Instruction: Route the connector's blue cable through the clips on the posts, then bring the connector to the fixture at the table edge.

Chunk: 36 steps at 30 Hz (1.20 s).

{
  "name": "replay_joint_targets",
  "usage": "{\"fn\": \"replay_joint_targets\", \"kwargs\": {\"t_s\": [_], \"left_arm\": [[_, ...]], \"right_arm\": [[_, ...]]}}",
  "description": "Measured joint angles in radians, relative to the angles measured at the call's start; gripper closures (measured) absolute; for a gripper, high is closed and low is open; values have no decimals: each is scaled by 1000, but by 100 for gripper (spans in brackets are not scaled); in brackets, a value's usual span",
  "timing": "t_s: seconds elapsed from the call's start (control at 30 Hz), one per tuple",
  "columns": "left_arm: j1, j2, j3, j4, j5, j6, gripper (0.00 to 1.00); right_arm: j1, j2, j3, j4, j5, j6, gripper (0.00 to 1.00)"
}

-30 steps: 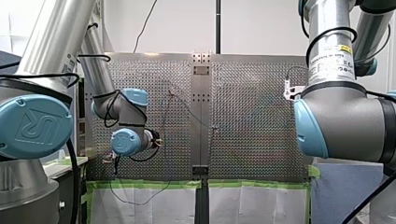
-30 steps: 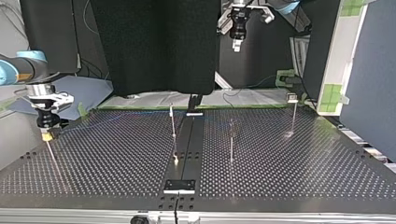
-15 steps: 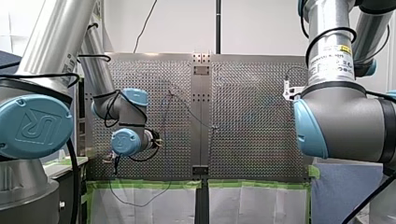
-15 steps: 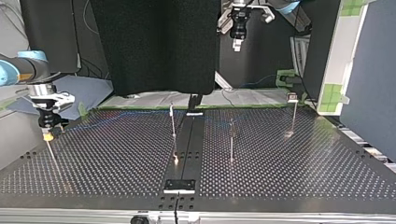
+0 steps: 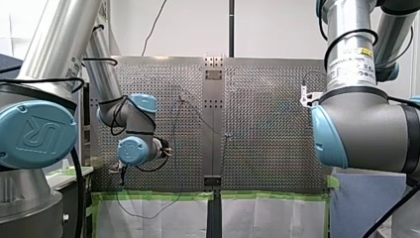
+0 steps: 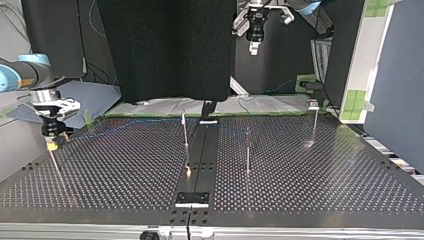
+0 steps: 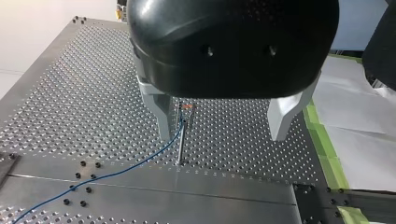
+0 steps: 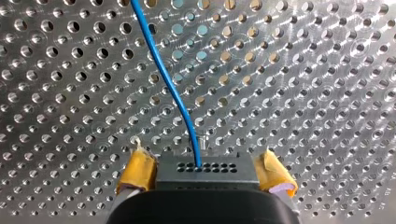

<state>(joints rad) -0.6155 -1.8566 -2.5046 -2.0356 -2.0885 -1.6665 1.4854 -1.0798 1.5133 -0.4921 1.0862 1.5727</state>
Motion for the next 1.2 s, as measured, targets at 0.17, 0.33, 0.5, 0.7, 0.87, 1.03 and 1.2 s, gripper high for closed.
{"fn": "replay_joint_targets", "kwargs": {"t_s": [0.17,0.33,0.5,0.7,0.87,1.03,1.2], "left_arm": [[0,0,0,-2,0,1,0],[0,0,0,-2,0,1,0],[0,0,0,-3,0,1,0],[0,0,0,-5,0,3,0],[0,0,0,-5,0,4,0],[0,0,0,-5,0,4,0],[1,0,0,-5,0,4,0]], "right_arm": [[-1,0,0,1,2,0,1],[-2,0,0,1,11,0,1],[-3,0,0,1,17,1,1],[-3,0,0,0,26,3,1],[-3,0,0,-3,38,4,1],[-4,0,0,-1,54,5,1],[-4,0,0,0,69,6,1]]}}
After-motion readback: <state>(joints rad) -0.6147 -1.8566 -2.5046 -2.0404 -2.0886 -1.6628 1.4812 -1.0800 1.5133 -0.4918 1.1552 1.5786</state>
